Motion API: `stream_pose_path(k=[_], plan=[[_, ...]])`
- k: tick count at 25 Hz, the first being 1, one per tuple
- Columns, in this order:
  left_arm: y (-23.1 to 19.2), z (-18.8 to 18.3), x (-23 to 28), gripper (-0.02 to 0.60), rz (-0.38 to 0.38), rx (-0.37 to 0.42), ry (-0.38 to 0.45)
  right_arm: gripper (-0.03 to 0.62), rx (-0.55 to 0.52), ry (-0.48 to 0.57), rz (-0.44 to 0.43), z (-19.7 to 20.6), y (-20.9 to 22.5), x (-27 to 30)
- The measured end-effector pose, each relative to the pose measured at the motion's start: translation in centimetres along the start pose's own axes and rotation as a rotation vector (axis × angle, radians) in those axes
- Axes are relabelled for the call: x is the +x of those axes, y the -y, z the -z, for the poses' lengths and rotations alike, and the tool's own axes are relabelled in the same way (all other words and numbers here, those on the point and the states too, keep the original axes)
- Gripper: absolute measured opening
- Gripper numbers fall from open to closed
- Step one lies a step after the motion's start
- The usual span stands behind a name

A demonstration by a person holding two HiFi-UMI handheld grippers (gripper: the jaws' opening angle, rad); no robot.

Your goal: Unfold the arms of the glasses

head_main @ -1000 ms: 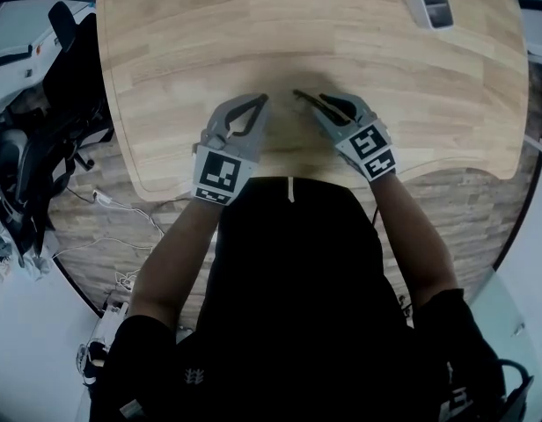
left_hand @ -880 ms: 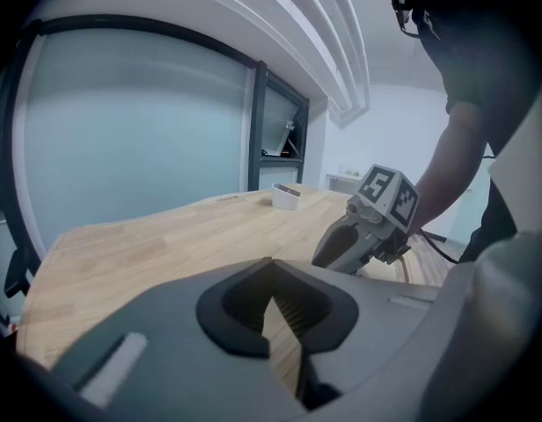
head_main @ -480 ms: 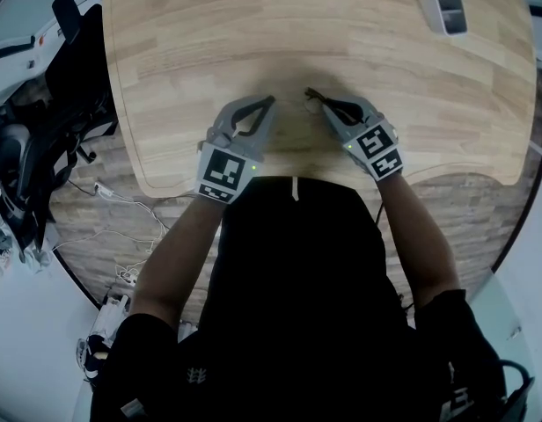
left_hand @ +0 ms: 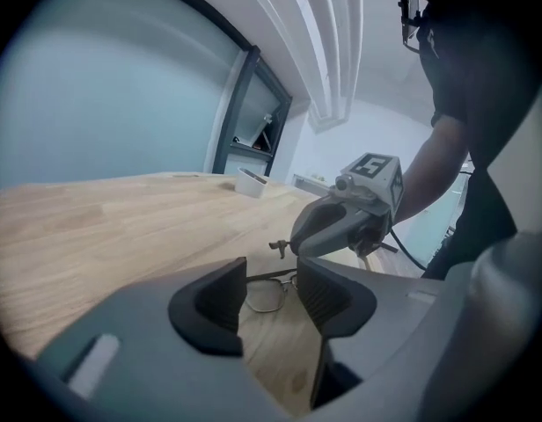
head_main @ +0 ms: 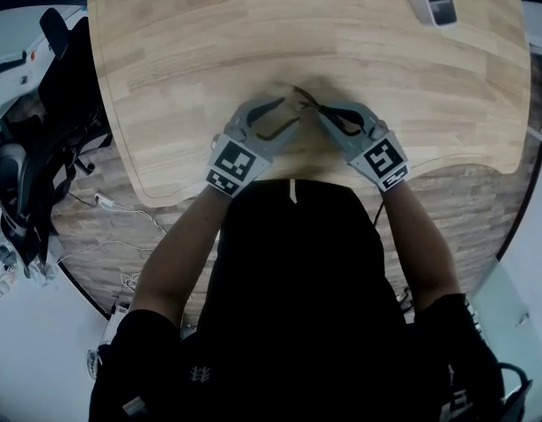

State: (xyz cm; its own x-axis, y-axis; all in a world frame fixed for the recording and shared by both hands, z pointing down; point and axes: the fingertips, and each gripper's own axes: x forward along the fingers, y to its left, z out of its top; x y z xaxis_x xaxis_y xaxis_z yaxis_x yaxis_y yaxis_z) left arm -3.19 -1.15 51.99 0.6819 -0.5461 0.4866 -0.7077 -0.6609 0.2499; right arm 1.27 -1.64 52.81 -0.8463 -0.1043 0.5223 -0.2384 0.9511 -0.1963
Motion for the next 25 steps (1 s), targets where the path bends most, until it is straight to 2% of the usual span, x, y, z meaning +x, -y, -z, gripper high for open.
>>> stream_pose_path(k=[6,9,14,20,25], plan=[[2.7,-0.4,2.2,0.23,0.148,0.001,0.015,0.018,-0.033,0.072,-0.006,-0.7,-0.6,-1.1],[3.6,-0.9,2.5,0.229,0.188,0.005,0.02,0.018,-0.034,0.081,-0.007,-0.5,-0.7,-1.3],[4.9,-1.7,2.5,0.221,0.217,0.054,0.021,0.018,-0.028,0.089,0.004,-0.5,-0.8,-1.3],[6.0,-2.7,2.2,0.212,0.234,0.078,0.031,0.037,-0.031,0.063,0.005,-0.2,-1.2,-1.9],[7.5,-3.3,1.8,0.212,0.253,0.104,0.03,0.042,-0.023,0.054,0.037,0.3,-1.4,-3.8]])
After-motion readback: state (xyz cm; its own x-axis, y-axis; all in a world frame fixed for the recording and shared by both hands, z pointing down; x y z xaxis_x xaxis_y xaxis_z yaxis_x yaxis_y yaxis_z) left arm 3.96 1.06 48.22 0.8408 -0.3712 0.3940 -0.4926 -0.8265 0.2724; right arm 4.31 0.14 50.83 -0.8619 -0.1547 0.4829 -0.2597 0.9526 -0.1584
